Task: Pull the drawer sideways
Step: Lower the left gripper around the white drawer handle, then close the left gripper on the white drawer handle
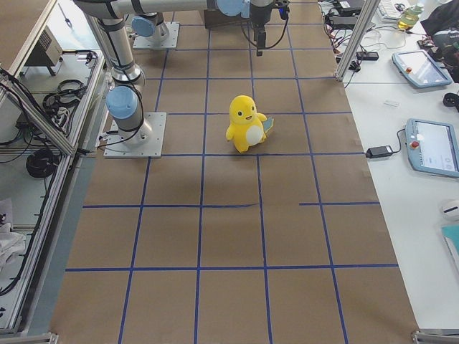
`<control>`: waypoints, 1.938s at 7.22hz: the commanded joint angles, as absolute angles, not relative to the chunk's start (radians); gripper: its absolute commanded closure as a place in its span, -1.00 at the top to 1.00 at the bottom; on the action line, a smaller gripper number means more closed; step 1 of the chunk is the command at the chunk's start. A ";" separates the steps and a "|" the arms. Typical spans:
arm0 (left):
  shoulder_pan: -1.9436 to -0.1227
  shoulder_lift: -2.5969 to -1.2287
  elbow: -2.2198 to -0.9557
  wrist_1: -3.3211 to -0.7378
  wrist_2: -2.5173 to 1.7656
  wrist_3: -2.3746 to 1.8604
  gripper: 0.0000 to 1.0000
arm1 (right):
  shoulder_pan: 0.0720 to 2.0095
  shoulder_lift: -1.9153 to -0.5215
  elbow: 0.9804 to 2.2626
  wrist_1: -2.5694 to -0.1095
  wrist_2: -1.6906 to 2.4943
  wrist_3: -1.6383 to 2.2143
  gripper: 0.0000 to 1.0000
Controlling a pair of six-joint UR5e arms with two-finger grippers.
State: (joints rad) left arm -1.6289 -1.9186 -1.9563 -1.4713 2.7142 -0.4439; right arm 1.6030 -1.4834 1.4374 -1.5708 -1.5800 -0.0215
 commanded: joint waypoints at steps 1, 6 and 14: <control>-1.628 -1.922 -1.956 -1.471 2.714 -0.443 0.72 | 1.603 -1.483 1.437 -1.571 -1.580 -0.021 1.00; -1.628 -1.922 -1.957 -1.471 2.714 -0.443 0.44 | 1.603 -1.483 1.437 -1.571 -1.580 -0.023 1.00; -1.628 -1.924 -1.954 -1.471 2.712 -0.443 0.15 | 1.603 -1.483 1.437 -1.571 -1.580 -0.021 1.00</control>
